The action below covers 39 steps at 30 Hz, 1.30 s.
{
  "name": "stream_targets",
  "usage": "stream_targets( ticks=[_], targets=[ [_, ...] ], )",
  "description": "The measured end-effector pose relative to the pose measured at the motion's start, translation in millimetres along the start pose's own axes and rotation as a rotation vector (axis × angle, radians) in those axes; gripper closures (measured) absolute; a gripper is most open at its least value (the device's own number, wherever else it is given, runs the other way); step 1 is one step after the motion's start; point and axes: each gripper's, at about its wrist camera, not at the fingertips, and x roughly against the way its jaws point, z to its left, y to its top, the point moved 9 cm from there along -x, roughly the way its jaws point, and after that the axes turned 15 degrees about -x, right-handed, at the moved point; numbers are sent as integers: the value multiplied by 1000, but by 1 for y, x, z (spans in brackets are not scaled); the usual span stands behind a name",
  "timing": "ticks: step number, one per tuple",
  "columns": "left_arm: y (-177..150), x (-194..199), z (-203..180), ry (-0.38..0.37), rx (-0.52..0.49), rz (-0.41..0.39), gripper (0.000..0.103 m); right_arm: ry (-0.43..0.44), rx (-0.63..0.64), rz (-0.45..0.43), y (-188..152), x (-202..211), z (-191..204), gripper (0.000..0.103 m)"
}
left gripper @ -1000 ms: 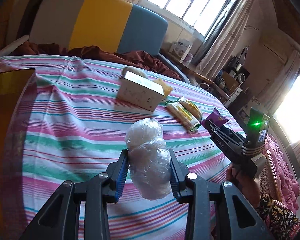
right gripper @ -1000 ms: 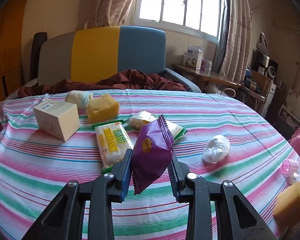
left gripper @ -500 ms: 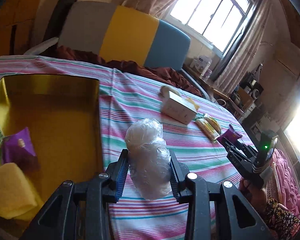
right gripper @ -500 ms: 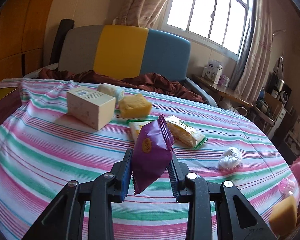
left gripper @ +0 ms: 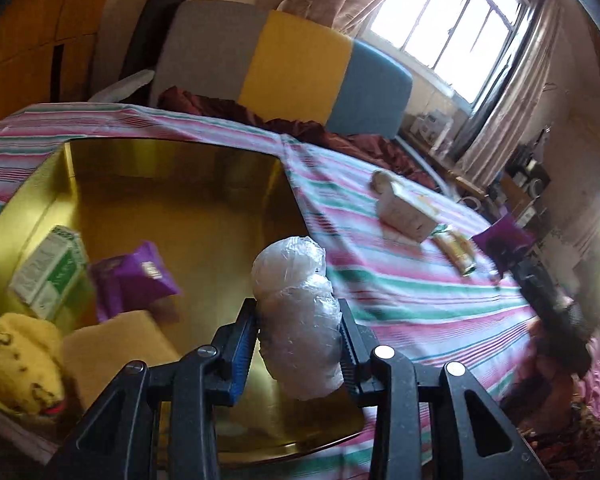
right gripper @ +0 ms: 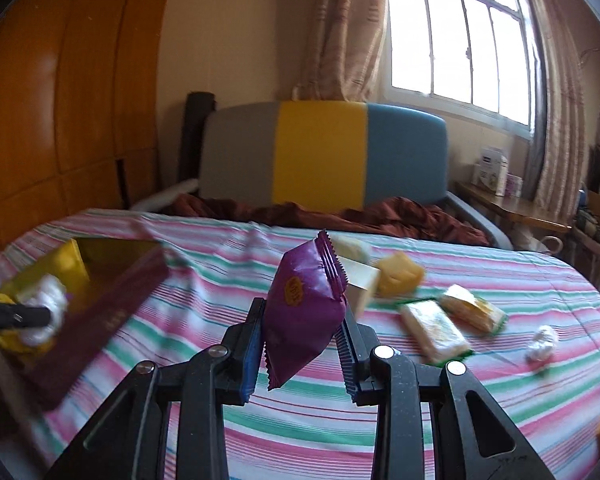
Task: Organize objects
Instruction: 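Carry the white bundle with the left tool and purple packet with the right over the gold tray, then open both tools to drop the bundle and packet into the gold tray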
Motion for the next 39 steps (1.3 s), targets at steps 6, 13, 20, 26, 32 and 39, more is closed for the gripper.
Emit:
stream_targets(
  ticks=[6,13,20,26,32,39],
  targets=[
    [-15,-2,20,33,6,64,66,154,-15,19,-3,13,63,69],
    [-25,2,23,27,0,104,65,253,-23,50,-14,22,109,69],
    [-35,5,19,45,-50,142,63,288,-41,88,-25,20,127,69],
    [-32,8,18,58,-56,135,46,299,-51,110,-31,16,133,69],
    [-12,35,24,23,29,-21,44,311,-48,135,-38,14,141,69],
    [9,78,60,129,142,-223,37,350,-35,219,-53,2,164,69]
  ],
)
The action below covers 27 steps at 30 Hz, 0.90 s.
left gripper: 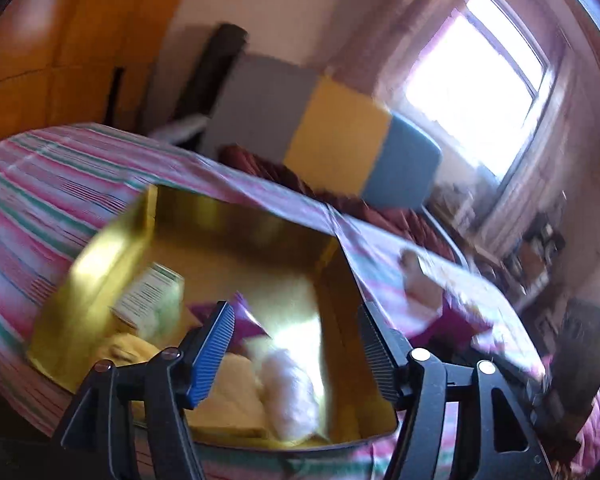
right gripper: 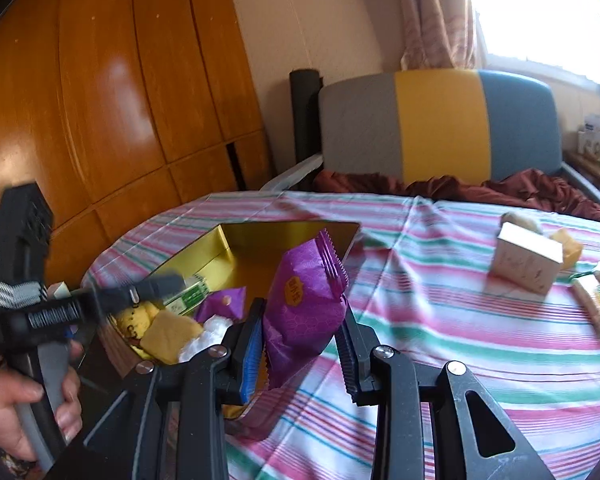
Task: Organize objects
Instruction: 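Open both tools to drop the bundle and packet into the gold tray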
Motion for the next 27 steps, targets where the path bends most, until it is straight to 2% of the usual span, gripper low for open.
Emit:
stream_targets(
  ticks=[4,7,13,17,21,27],
  targets=[
    [6,5,23,58,57,-22,36,15,20,58,-11,-11,12,69],
    [5,2,31,75,93,-8,36,16,46,103,-21,-20,20,69],
    [4,1,33,79,97,-11,36,-3,76,175,-41,-34,22,68],
    [3,2,30,71,89,-9,36,-22,80,166,-35,-42,20,68],
    [2,2,28,66,88,-8,36,-28,29,148,-25,-44,13,64],
    [-1,-1,25,57,93,3,36,-51,-8,106,-17,-33,2,52]
  ],
)
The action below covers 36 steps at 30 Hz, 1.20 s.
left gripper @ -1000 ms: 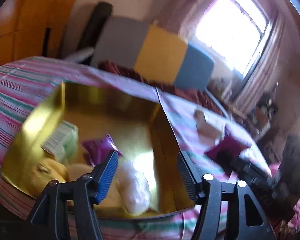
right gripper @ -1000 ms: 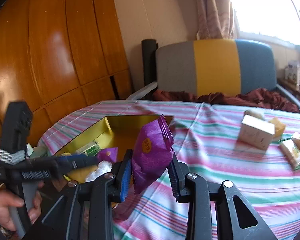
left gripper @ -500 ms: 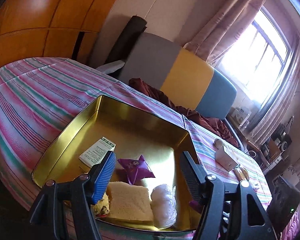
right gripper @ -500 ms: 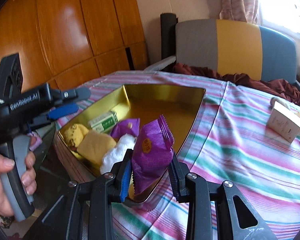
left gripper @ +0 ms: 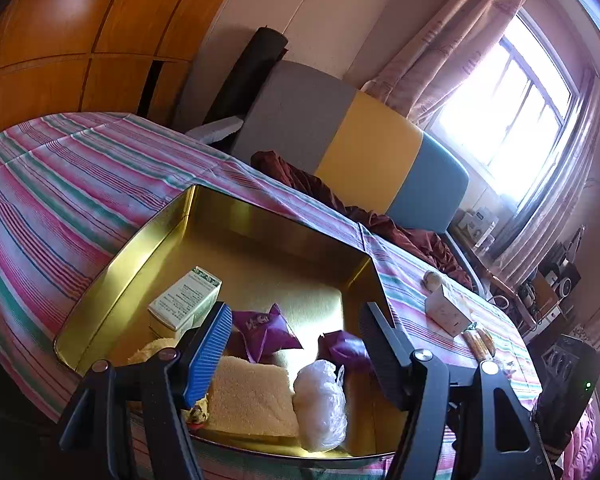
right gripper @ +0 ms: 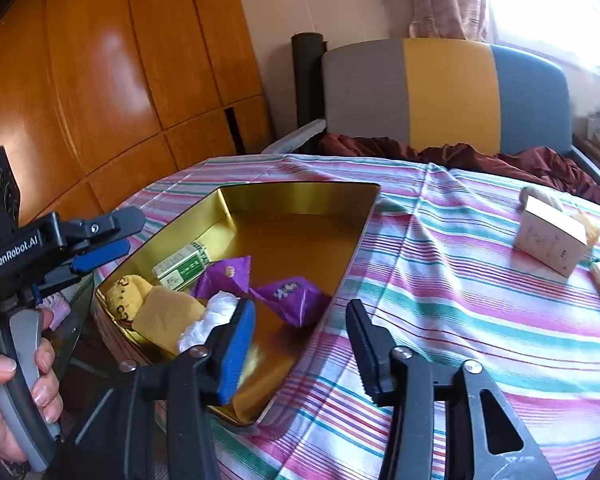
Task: Organize objects
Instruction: 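Open both tools to drop the bundle and packet into the gold tray, then grasp the second white plastic-wrapped ball with the right tool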
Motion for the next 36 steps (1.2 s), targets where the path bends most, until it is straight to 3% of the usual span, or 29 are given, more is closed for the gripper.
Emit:
stream_targets(
  ticks=[18,26,36],
  targets=[
    [-21,-13,-55,-128,-110,82,36,-89,-71,-43,14,17,-52,43],
    [-32,-15,-103,-214,-228,113,36,-193,-94,-43,14,33,-111,39],
    [-42,-31,-174,-345,-329,184,36,-356,-195,-64,20,66,-215,32]
  ],
)
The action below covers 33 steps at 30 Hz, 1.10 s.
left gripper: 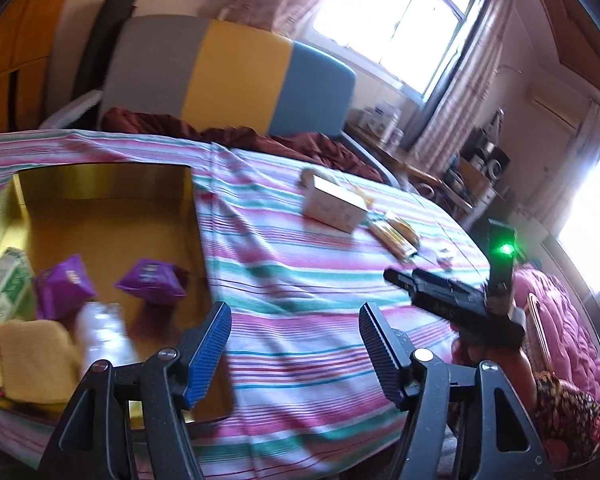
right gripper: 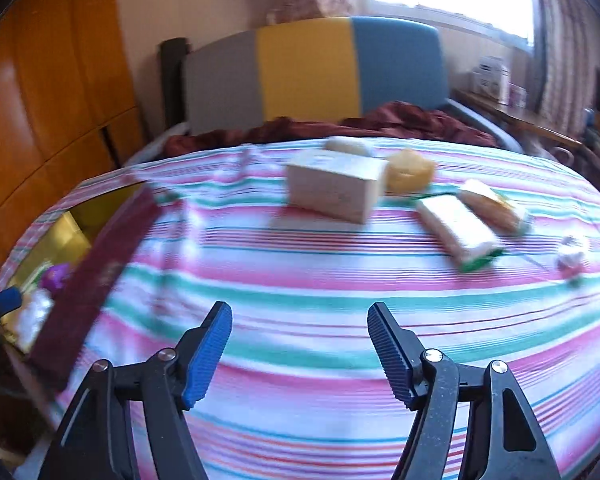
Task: Organize objects
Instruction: 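Grasp the second white plastic-wrapped ball with the right tool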
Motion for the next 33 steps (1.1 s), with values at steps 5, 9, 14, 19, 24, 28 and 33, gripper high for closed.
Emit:
stream_targets(
  ticks=[5,9,14,19,24,28,33],
  targets=[
    [8,-15,-22,-42,-18,25,36,-121,-48,-39,36,-5,-61,32],
    [12,-25,-34,-60,-34,41,36,-230,-81,-46,69,-3,-116,32],
    [12,-42,-50,-85,-34,73,36,-393,-150,-97,116,6,-193,26],
    [8,-57,-66,-92,-53,117,36,-448,-210,-50,139,-7,-252,26],
    [8,-70,-78,-89,-86,149,36,-409,-197,56,133,-35,-272,37],
    [12,-85,-90,-101,-100,170,36,-393,-202,102,123,-47,-277,52],
    [25,-108,-106,-128,-97,177,36,-351,-268,149,119,-51,-280,63]
  ],
)
